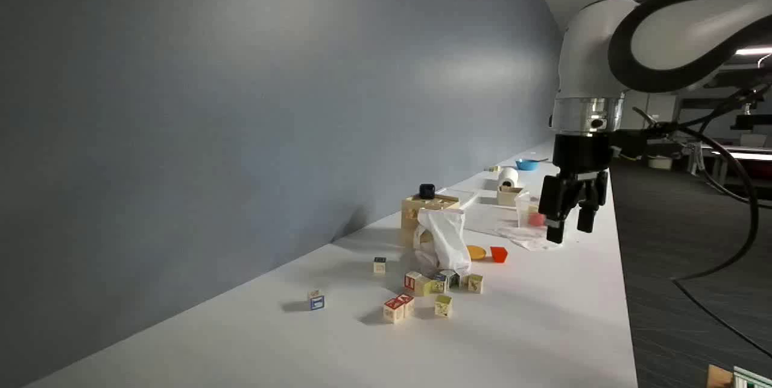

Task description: Pick up two blocks and put them into the carrier bag

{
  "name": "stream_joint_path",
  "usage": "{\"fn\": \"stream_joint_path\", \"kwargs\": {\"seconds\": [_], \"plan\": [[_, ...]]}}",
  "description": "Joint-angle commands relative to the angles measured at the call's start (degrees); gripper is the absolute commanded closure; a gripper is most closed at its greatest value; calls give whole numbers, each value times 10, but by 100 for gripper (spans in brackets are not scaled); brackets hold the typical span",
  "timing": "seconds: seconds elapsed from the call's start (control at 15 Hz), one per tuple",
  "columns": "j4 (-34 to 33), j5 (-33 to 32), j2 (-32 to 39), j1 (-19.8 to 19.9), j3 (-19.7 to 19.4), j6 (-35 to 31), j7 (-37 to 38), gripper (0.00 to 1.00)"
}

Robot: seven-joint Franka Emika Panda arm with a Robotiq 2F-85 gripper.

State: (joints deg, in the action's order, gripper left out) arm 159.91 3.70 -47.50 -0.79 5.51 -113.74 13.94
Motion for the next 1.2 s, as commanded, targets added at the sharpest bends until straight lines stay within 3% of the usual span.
{"fn": "stream_joint_path", "kwargs": {"seconds": [0.0,0.27,0.73,1.13], "plan": [[5,2,1,3,2,2,-2,0],[10,2,8,2,2,2,-2,0],[-15,-75,155,-6,14,-155,-95,0],[-74,-80,329,-5,46,-283,-16,0]]}}
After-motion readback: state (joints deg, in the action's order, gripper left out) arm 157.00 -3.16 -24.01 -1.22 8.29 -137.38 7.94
